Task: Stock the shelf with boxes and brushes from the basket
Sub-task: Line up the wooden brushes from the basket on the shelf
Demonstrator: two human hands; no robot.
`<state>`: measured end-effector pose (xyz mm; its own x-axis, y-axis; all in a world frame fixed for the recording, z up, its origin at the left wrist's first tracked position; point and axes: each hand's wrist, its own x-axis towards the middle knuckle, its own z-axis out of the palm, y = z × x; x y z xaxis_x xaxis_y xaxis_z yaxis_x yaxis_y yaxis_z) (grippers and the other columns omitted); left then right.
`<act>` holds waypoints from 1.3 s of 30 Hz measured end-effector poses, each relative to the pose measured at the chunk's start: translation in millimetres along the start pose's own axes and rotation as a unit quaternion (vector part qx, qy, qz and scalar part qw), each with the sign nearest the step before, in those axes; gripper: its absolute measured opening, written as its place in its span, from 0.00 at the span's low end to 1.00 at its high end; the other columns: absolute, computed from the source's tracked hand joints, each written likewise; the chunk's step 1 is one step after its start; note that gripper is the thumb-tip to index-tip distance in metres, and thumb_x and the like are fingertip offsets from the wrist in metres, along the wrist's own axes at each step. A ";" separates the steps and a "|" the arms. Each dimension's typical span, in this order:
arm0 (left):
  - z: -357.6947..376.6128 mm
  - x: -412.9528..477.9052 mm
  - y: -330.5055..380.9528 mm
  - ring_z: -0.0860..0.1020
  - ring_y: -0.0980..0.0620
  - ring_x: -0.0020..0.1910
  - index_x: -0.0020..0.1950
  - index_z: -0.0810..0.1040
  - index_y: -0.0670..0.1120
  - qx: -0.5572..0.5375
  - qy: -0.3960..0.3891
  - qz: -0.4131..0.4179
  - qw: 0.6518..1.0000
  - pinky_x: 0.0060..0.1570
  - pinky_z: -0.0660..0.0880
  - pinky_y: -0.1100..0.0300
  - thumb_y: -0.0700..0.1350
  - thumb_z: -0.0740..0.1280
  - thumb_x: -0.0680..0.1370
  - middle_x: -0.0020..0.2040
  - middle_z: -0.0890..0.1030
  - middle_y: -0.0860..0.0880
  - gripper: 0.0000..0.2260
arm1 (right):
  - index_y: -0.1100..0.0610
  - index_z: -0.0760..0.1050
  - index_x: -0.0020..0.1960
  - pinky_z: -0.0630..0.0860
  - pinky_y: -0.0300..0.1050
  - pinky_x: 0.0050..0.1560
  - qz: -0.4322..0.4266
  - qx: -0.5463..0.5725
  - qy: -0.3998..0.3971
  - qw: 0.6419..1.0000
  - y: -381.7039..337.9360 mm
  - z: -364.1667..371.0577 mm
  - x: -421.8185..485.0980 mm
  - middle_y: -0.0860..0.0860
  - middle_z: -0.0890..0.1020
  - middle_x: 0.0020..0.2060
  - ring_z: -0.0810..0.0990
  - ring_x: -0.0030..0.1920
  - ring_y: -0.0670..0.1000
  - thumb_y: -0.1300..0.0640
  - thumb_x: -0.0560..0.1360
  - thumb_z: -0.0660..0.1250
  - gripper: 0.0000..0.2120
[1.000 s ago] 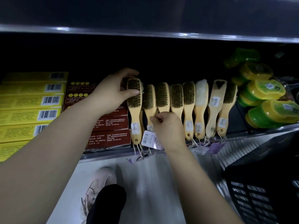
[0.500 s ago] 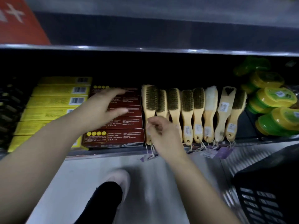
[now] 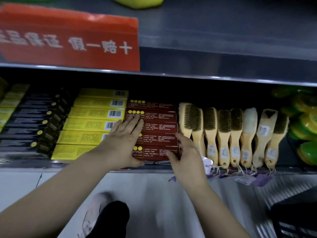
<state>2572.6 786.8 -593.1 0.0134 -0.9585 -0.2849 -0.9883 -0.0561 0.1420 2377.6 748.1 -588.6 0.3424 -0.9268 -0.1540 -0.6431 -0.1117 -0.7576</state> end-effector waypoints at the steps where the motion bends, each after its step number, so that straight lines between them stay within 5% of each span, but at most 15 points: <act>1: -0.9 -3.0 -2.5 0.34 0.54 0.75 0.75 0.32 0.48 -0.016 -0.006 0.006 1.000 0.68 0.28 0.59 0.71 0.65 0.66 0.77 0.33 0.49 0.56 | 0.54 0.65 0.70 0.67 0.41 0.67 -0.020 -0.034 0.011 0.999 -4.2 -0.2 0.2 0.49 0.70 0.65 0.70 0.65 0.48 0.60 0.74 0.68 0.26; 4: -6.9 -19.6 -19.8 0.34 0.57 0.74 0.76 0.34 0.50 -0.076 -0.021 0.011 0.997 0.68 0.29 0.63 0.69 0.66 0.66 0.77 0.36 0.52 0.54 | 0.53 0.68 0.68 0.58 0.37 0.68 -0.117 -0.113 0.030 0.986 -26.7 7.1 2.3 0.48 0.67 0.65 0.63 0.66 0.49 0.58 0.73 0.69 0.25; 7: -14.3 -42.6 -46.7 0.36 0.57 0.75 0.77 0.36 0.50 -0.094 -0.025 -0.021 0.995 0.68 0.32 0.65 0.68 0.68 0.66 0.78 0.38 0.53 0.54 | 0.51 0.67 0.69 0.53 0.29 0.63 -0.171 -0.074 -0.084 0.979 -58.0 27.0 7.3 0.46 0.66 0.67 0.61 0.68 0.46 0.53 0.74 0.68 0.25; 11: -16.4 -64.4 -71.5 0.35 0.56 0.75 0.76 0.34 0.49 -0.072 -0.048 -0.058 0.995 0.68 0.34 0.65 0.67 0.70 0.66 0.76 0.33 0.53 0.56 | 0.52 0.53 0.76 0.44 0.42 0.73 -0.212 -0.128 -0.210 0.946 -80.8 60.7 22.0 0.47 0.51 0.76 0.47 0.75 0.48 0.44 0.72 0.69 0.39; 16: -0.6 -76.5 -78.8 0.36 0.51 0.76 0.76 0.33 0.45 -0.056 -0.033 -0.071 0.995 0.72 0.39 0.61 0.57 0.67 0.75 0.77 0.33 0.48 0.47 | 0.55 0.40 0.77 0.31 0.43 0.70 -0.250 -0.311 -0.222 0.890 -78.2 86.8 28.2 0.50 0.42 0.77 0.40 0.76 0.48 0.37 0.71 0.66 0.49; 21: 1.6 -73.5 -78.4 0.43 0.50 0.77 0.78 0.41 0.44 -0.050 0.025 -0.071 0.996 0.74 0.44 0.60 0.46 0.67 0.77 0.79 0.42 0.47 0.40 | 0.55 0.42 0.77 0.31 0.41 0.69 -0.274 -0.314 -0.196 0.888 -76.8 88.4 25.0 0.50 0.44 0.77 0.42 0.76 0.46 0.37 0.72 0.65 0.46; 24: 1.3 -70.1 -79.7 0.47 0.50 0.77 0.78 0.46 0.44 -0.056 0.034 -0.065 0.996 0.75 0.48 0.59 0.47 0.70 0.75 0.79 0.46 0.47 0.41 | 0.54 0.48 0.77 0.31 0.42 0.69 -0.271 -0.311 -0.205 0.887 -82.2 86.1 28.9 0.48 0.50 0.77 0.48 0.76 0.46 0.33 0.70 0.63 0.45; 28: 0.6 -67.6 -78.0 0.49 0.48 0.76 0.77 0.48 0.44 -0.071 0.030 -0.067 0.995 0.74 0.50 0.56 0.52 0.71 0.72 0.78 0.48 0.47 0.43 | 0.51 0.63 0.72 0.46 0.49 0.73 -0.270 -0.254 -0.168 0.913 -103.2 88.6 61.1 0.49 0.65 0.71 0.61 0.71 0.51 0.38 0.75 0.60 0.30; 31: 4.1 -69.7 -78.6 0.46 0.48 0.77 0.77 0.45 0.43 -0.086 0.046 -0.070 0.993 0.75 0.46 0.57 0.54 0.70 0.73 0.78 0.45 0.47 0.44 | 0.46 0.55 0.75 0.51 0.55 0.73 -0.235 -0.285 -0.167 0.914 -118.5 109.7 97.3 0.52 0.55 0.76 0.53 0.75 0.58 0.43 0.77 0.61 0.30; 34: 8.5 -74.4 -78.9 0.43 0.50 0.77 0.77 0.42 0.44 -0.107 0.061 -0.070 0.990 0.74 0.42 0.59 0.53 0.68 0.75 0.78 0.43 0.47 0.43 | 0.41 0.46 0.76 0.49 0.60 0.73 -0.149 -0.320 -0.190 0.916 -127.0 129.8 127.9 0.50 0.44 0.77 0.42 0.75 0.63 0.36 0.75 0.58 0.35; 39: 10.5 -78.8 -77.6 0.46 0.52 0.77 0.78 0.44 0.45 -0.145 0.097 -0.061 0.983 0.71 0.42 0.65 0.50 0.68 0.76 0.78 0.47 0.49 0.40 | 0.41 0.50 0.75 0.52 0.61 0.72 -0.166 -0.359 -0.180 0.901 -123.1 135.3 137.1 0.50 0.51 0.77 0.46 0.75 0.62 0.32 0.74 0.52 0.33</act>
<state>2646.7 869.7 -591.6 0.1848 -0.9736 -0.1337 -0.8934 -0.2232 0.3899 2596.3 683.3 -602.3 0.7138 -0.6386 -0.2876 -0.6978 -0.6833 -0.2149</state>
